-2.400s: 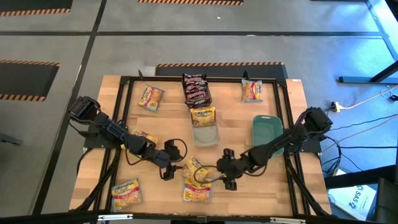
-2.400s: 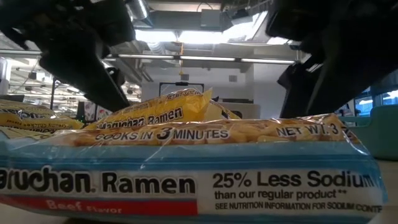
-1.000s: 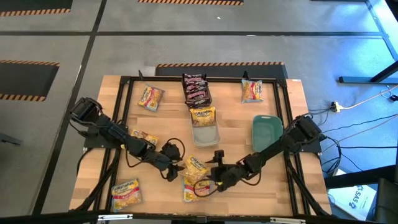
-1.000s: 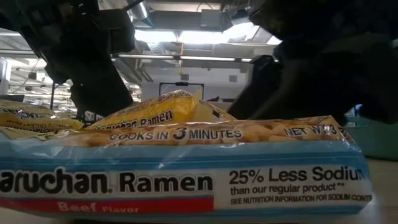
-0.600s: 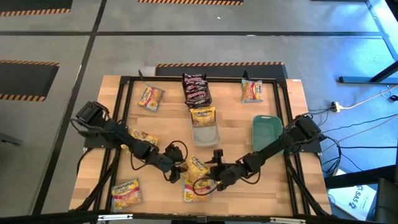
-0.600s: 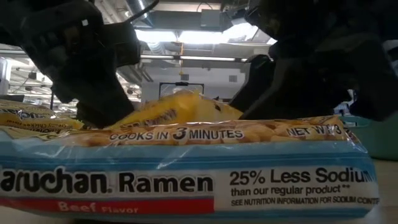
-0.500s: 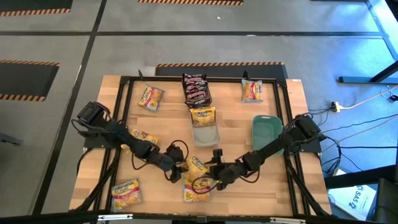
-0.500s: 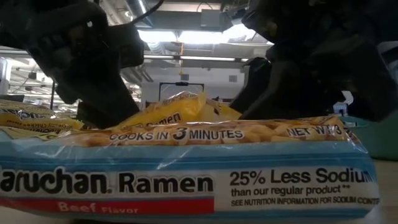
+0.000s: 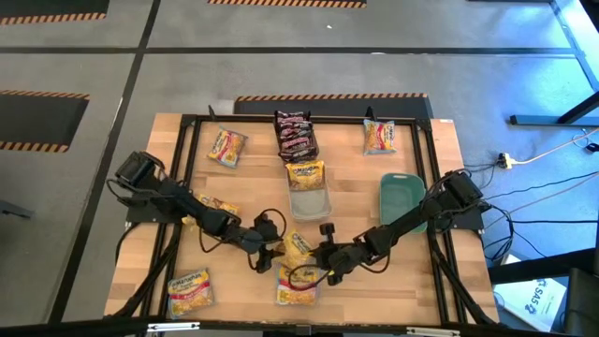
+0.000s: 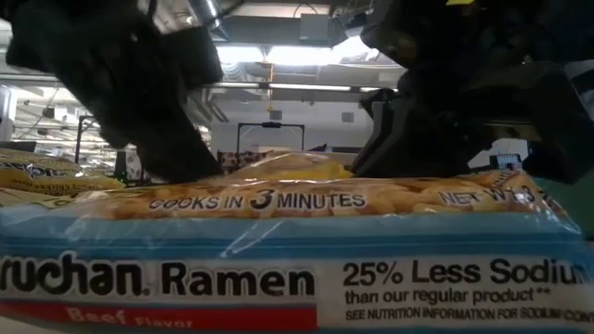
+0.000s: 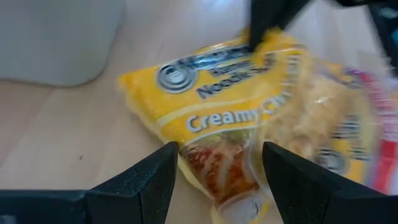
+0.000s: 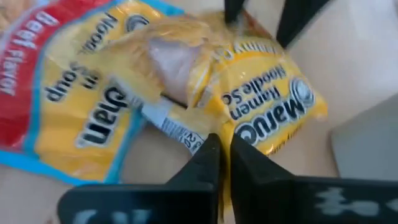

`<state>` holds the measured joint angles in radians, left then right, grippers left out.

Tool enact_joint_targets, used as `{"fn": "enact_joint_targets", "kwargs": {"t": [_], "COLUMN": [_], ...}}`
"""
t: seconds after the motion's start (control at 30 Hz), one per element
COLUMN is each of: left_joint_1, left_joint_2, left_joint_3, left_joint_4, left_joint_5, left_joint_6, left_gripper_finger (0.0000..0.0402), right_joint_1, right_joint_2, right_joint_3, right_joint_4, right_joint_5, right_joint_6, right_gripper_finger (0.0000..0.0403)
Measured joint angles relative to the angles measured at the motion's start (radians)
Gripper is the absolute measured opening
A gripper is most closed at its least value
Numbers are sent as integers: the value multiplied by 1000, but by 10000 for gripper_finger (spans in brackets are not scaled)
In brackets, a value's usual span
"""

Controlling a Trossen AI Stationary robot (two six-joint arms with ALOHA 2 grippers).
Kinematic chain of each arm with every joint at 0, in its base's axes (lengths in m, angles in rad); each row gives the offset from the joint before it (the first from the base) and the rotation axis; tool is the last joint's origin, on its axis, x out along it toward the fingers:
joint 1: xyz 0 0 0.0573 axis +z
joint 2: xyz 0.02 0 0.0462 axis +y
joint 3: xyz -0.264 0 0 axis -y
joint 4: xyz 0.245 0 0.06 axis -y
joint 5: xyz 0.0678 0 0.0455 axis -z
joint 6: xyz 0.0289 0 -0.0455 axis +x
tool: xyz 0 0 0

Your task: Sort Maruchan noodles

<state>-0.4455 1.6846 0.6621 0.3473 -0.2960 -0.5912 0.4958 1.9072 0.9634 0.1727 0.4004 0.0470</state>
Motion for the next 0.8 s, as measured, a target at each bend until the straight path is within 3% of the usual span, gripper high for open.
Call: {"fn": "enact_joint_targets", "kwargs": {"t": [0.3,0.6,0.8], "left_joint_1": [-35,-7,35], "left_joint_2": [-171,-184,-179], "left_joint_3": [1,2,1], "left_joint_4": [-156,-151,-152], "left_joint_5": [-1,20,65], "left_joint_6": [2,-34,-62], "left_gripper_finger": [229,231,265], "right_joint_1": [29,32,43], "right_joint_2": [-27,-57,-63], "right_joint_3": [24,155,176], "right_joint_4": [-71,-314,-343], "right_joint_5": [40,104,116], "right_joint_6": [-53,-86,-100], "right_gripper_finger": [3,1,0]}}
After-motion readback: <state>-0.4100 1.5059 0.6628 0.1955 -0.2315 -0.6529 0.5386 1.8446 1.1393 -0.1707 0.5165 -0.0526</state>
